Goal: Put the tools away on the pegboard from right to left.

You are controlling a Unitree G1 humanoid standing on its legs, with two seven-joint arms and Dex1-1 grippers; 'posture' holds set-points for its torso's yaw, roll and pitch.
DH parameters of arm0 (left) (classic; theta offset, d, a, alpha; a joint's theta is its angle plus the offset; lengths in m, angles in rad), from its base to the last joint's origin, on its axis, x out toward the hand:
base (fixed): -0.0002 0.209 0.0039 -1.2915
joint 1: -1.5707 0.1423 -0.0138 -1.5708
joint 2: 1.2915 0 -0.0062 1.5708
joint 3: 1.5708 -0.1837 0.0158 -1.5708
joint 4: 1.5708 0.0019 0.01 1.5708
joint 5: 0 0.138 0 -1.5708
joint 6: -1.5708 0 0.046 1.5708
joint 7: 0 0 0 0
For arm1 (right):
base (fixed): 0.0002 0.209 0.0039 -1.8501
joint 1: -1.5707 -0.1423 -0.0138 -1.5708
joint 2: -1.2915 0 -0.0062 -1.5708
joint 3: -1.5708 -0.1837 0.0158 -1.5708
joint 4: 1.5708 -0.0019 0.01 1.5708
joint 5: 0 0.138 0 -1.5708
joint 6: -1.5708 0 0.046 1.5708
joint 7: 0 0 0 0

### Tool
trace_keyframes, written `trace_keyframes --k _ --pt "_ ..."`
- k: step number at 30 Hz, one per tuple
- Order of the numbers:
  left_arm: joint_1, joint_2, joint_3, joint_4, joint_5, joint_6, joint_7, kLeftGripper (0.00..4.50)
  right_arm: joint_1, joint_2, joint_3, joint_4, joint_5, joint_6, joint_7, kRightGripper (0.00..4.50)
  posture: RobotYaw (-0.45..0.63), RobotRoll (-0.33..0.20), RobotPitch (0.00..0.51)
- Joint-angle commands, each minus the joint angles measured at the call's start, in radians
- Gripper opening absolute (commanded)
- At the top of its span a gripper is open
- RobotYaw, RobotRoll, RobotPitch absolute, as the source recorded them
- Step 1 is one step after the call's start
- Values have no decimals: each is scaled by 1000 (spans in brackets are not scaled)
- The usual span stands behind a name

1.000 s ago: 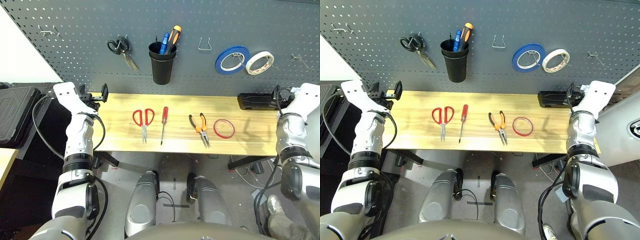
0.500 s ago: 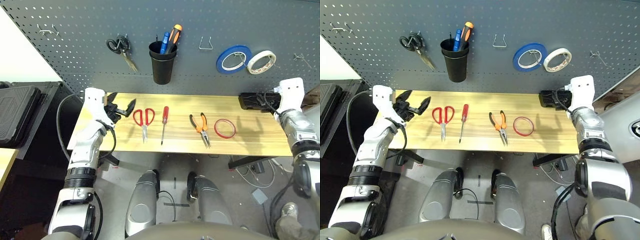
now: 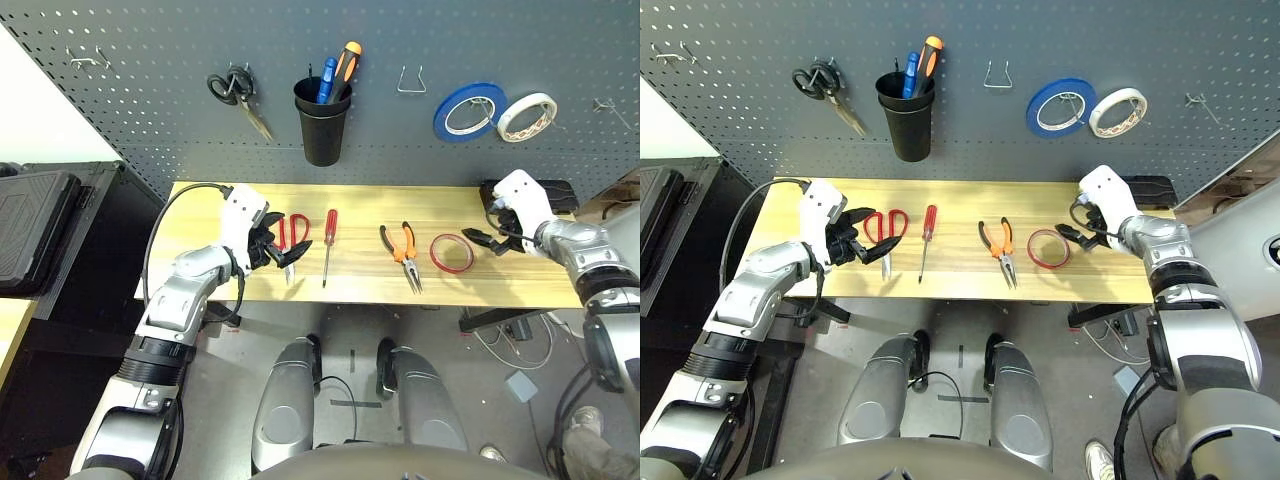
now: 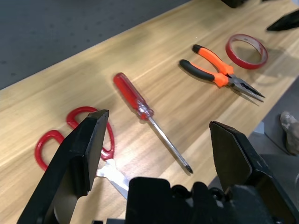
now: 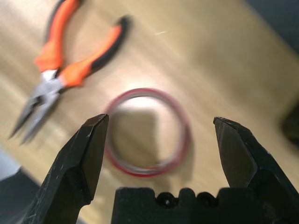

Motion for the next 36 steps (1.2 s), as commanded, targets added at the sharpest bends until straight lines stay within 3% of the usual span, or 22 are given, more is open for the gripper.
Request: trace_keyframes --k 1,16,19,30,36 --pt "14 18 -30 -49 16 37 -19 4489 7 20 47 10 -41 25 43 4500 249 0 293" --pt "37 43 -27 -141 9 120 -22 4489 3 119 142 101 -146 128 -22 4500 286 0 340" --pt "43 42 -26 -149 10 125 -18 4500 4 126 140 109 -153 150 -58 3884 295 0 341" --pt "42 21 -12 -146 4 99 0 4500 23 54 92 52 -122 81 -143 24 285 0 327" --pt "34 -26 30 -138 -21 -6 6 4500 104 4 15 -56 -70 -33 -252 24 267 0 313"
